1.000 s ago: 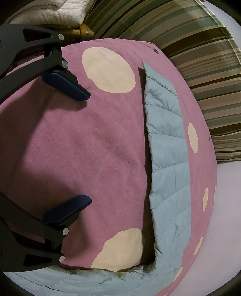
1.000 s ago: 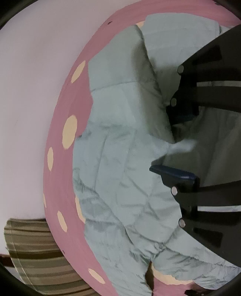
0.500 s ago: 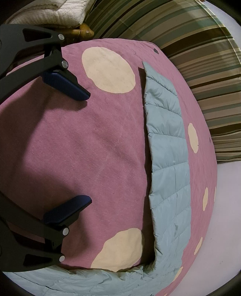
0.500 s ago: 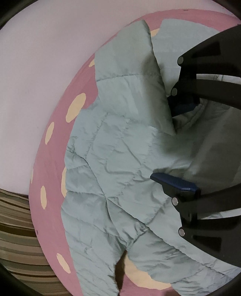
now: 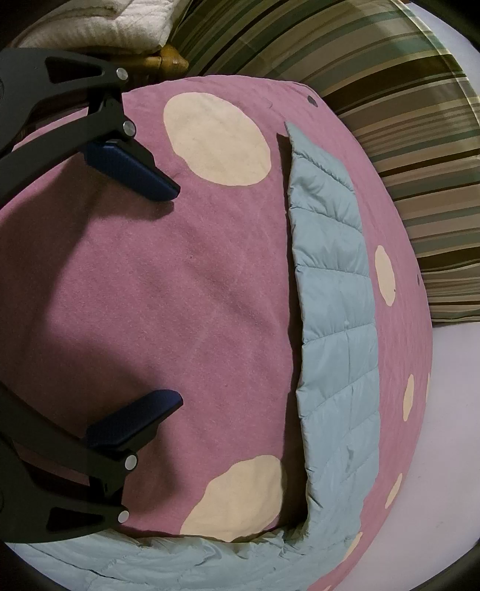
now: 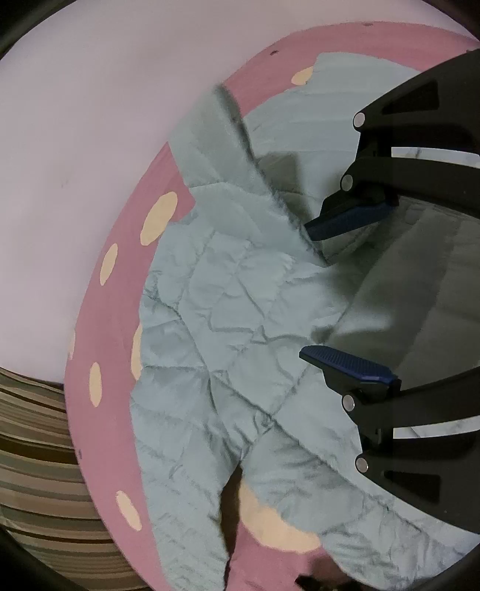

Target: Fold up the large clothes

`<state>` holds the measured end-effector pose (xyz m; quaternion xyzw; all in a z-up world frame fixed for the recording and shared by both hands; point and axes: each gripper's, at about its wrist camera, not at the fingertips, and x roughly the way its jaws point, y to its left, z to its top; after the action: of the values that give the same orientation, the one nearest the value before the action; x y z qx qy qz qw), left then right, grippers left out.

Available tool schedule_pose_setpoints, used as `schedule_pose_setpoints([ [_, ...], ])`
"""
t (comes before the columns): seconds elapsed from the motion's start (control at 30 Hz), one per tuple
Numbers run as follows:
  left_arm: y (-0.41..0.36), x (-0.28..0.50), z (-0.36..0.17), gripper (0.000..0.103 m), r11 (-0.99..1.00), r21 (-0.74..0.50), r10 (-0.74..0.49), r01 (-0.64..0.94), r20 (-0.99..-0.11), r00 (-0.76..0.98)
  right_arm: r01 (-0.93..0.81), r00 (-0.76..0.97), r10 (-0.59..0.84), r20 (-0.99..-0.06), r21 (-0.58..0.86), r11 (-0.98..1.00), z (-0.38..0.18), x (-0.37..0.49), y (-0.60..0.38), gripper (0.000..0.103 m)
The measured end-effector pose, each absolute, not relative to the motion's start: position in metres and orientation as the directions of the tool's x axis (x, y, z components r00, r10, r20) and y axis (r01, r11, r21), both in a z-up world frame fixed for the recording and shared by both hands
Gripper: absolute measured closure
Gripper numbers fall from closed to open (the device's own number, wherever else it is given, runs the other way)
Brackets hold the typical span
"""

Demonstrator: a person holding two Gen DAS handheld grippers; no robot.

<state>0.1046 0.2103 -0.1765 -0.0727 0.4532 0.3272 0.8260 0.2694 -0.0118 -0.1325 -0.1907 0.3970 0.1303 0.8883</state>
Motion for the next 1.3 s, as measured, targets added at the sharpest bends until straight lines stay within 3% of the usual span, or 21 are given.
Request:
schedule_pose_setpoints([
  [0.3,0.210,0.105,-0.177,0.002,0.775,0.175,0.474,-0.607,-0.797,0.376,-0.371,0.672,0.115,-0.731,-0.200,0.907,-0.114,0.264,-0.014,0.044],
  [0.53,0.210,0.105,-0.177,0.002,0.775,0.175,0.474,-0.607,-0.797,0.375,-0.286,0.675,0.131,-0.726,-0.094,0.954,-0.097,0.262,-0.063,0.044],
  [0.87,0.210,0.105,-0.176,0.002,0.776,0.175,0.473,-0.606,-0.797,0.375,0.136,0.649,-0.058,-0.758,0.041,0.990,-0.110,0.287,-0.249,0.043],
  [1.07,0.210,0.106,-0.177,0.002,0.775,0.182,0.478,-0.605,-0.796,0.373,0.249,0.557,0.119,-0.822,0.301,0.920,-0.163,0.300,-0.326,0.043],
  [1.1,0.209,0.106,-0.177,0.002,0.775,0.183,0.478,-0.605,-0.795,0.372,0.250,0.551,0.150,-0.821,0.334,0.909,-0.172,0.300,-0.330,0.048],
  [1.17,0.209,0.106,-0.177,0.002,0.774,0.188,0.482,-0.605,-0.794,0.370,0.225,0.537,0.187,-0.823,0.353,0.908,-0.183,0.303,-0.330,0.072],
  [1.2,0.208,0.107,-0.177,0.002,0.773,0.194,0.486,-0.604,-0.792,0.368,0.213,0.533,0.185,-0.825,0.343,0.915,-0.188,0.305,-0.329,0.079],
  [1.3,0.207,0.107,-0.176,0.002,0.771,0.209,0.498,-0.602,-0.787,0.364,0.206,0.547,0.179,-0.818,0.338,0.918,-0.191,0.311,-0.331,0.084],
])
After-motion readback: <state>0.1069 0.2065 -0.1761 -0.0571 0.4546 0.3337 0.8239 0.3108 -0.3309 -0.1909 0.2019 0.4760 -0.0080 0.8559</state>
